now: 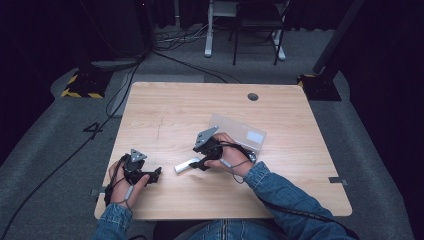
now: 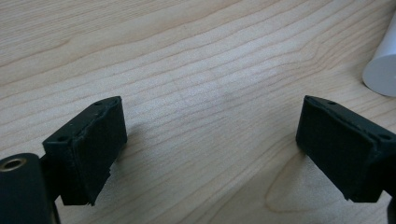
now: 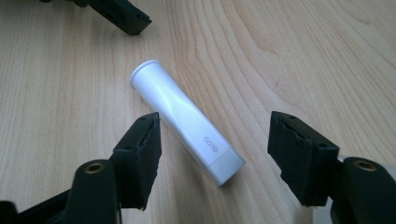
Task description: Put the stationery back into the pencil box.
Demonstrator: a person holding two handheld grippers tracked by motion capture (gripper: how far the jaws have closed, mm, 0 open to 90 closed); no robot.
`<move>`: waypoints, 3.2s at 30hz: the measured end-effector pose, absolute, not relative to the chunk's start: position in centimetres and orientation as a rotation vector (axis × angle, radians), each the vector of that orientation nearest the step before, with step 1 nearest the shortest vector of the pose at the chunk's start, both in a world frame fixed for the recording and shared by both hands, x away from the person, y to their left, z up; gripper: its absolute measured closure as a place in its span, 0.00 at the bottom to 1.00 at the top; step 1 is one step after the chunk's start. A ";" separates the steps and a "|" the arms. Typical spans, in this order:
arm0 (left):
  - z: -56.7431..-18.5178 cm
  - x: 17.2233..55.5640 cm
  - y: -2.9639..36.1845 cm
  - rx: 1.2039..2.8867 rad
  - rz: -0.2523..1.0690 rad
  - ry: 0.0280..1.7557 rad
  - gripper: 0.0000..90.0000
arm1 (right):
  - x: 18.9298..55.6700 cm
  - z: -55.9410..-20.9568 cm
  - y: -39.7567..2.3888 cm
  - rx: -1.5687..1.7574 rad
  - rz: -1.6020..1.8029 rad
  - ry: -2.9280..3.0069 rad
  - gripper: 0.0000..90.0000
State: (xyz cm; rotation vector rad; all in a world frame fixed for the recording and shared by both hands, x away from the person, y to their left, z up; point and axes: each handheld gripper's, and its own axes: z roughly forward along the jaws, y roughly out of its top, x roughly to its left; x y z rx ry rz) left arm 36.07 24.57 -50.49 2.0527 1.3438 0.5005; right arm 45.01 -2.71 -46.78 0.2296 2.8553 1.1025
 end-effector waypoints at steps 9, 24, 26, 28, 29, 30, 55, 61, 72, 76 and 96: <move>-50.5 36.1 24.6 2.053 0.500 1.344 0.10 | 45.1 -47.7 -1.8 0.184 1.073 2.879 0.44; -50.5 36.1 24.6 2.052 0.501 1.344 0.10 | 44.6 -48.4 -1.3 0.141 1.005 2.910 0.61; -50.5 36.1 24.6 2.052 0.500 1.344 0.10 | 44.4 -48.3 -1.3 0.123 0.979 2.913 0.66; -50.5 36.1 24.6 2.051 0.500 1.346 0.10 | 44.2 -48.3 -1.2 0.110 0.978 2.915 0.70; -50.5 36.1 24.6 2.053 0.500 1.344 0.10 | 44.2 -48.3 -1.2 0.102 0.972 2.915 0.73; -50.5 36.1 24.6 2.052 0.501 1.344 0.10 | 44.1 -48.2 -1.2 0.097 0.963 2.920 0.78; -50.5 36.1 24.6 2.052 0.501 1.344 0.10 | 43.5 -46.2 -1.5 0.071 0.988 2.880 0.80; -50.5 36.1 24.5 2.047 0.500 1.348 0.10 | 43.3 -45.0 -1.9 0.064 1.009 2.864 0.80; -50.5 36.1 24.6 2.050 0.501 1.345 0.10 | 43.1 -43.2 -2.8 0.054 1.050 2.842 0.80; -50.5 36.1 24.6 2.052 0.500 1.344 0.10 | 43.2 -42.5 -3.8 0.067 1.081 2.817 0.80; -50.5 36.2 24.5 2.041 0.501 1.357 0.10 | 44.9 -41.4 -10.4 0.167 1.133 2.751 0.80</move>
